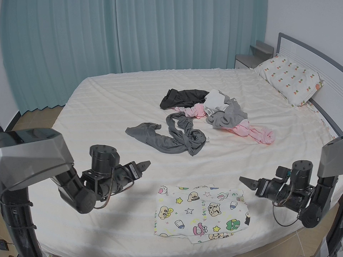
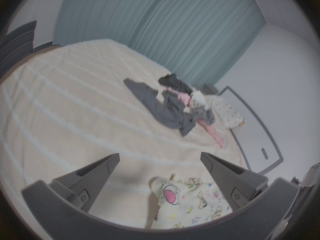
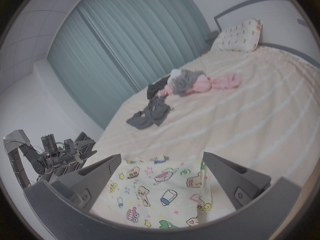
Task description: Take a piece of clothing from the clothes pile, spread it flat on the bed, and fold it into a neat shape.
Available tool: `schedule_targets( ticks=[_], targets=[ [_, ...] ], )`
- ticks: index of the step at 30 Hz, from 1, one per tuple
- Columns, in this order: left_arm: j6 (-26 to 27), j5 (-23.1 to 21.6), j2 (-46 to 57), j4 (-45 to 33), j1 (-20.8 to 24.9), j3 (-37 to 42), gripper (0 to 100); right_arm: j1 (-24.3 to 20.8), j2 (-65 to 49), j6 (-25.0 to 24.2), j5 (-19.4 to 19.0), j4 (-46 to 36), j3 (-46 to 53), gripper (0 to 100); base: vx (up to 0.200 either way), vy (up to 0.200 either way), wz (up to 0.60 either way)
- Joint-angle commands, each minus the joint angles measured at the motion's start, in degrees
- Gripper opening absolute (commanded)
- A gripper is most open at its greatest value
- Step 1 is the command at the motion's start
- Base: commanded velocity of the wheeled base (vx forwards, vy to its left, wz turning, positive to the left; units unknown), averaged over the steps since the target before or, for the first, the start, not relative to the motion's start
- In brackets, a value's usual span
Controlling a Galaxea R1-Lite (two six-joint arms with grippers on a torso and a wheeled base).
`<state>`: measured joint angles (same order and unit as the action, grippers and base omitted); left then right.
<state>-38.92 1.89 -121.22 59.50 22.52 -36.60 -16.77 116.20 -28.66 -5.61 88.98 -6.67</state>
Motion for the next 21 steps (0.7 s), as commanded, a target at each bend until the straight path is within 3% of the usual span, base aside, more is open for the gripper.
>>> schedule_targets(
  ticks=[1, 4, 6, 8, 9, 10, 12, 15, 16, 17, 18, 20, 21],
  targets=[
    [3.59, -0.04, 22.08, 1.32, -2.39, 11.20, 100, 2.80, -20.66, 2.91, 2.27, -1.09, 6.67, 100, 0.000, 0.000, 0.00],
    [4.47, 0.13, 30.08, 1.05, -2.39, 15.85, 100, 3.24, -29.19, 3.79, 6.22, -6.36, 6.67, 100, 0.000, 0.000, 0.00],
    [4.56, 0.13, 32.98, 0.97, -2.39, 17.52, 100, 3.24, -32.79, 4.49, 6.31, -8.82, 6.67, 100, 0.000, 0.000, 0.00],
    [6.05, 0.40, 39.48, -0.09, -2.39, 21.57, 100, 3.24, -44.04, 8.18, 6.75, -19.19, 6.67, 100, 0.000, 0.000, 0.00],
    [6.05, 0.40, 39.48, -0.09, -2.39, 21.57, 100, 3.24, -44.04, 8.18, 6.75, -19.19, 6.67, 100, 0.000, 0.000, 0.00],
    [7.99, 0.75, 44.41, -2.20, -2.39, 24.73, 100, 3.24, -54.15, 10.64, 6.84, -28.77, 6.49, 100, 0.000, 0.000, 0.00],
    [8.87, 1.10, 46.87, -3.25, -2.39, 26.40, 100, 3.24, -58.98, 11.43, 6.84, -33.78, 6.32, 100, 0.000, 0.000, 0.00],
    [10.27, 2.24, 55.48, -8.17, -2.39, 30.27, 100, 3.77, -76.21, 12.40, 7.10, -54.09, 3.94, 100, 0.000, 0.000, 0.00],
    [10.36, 2.42, 56.18, -8.70, -2.39, 30.44, 100, 3.94, -77.70, 12.49, 7.10, -56.11, 3.68, 100, 0.000, 0.000, 0.00],
    [11.15, 3.74, 60.32, -12.48, -2.39, 31.76, 100, 5.79, -86.67, 13.10, 7.28, -68.85, 1.04, 100, 0.000, 0.000, 0.00],
    [11.50, 4.44, 61.81, -13.89, -2.39, 32.03, 100, 6.67, -89.83, 13.46, 7.37, -73.42, -0.10, 100, 0.000, 0.000, 0.00],
    [13.70, 7.43, 68.05, -20.39, -2.21, 32.64, 100, 10.62, -100.82, 15.12, 7.37, -91.00, -4.93, 100, 0.000, 0.000, 0.00],
    [13.70, 7.43, 68.05, -20.39, -2.21, 32.64, 100, 10.62, -100.82, 15.12, 7.37, -91.00, -4.93, 100, 0.000, 0.000, 0.00]
  ],
)
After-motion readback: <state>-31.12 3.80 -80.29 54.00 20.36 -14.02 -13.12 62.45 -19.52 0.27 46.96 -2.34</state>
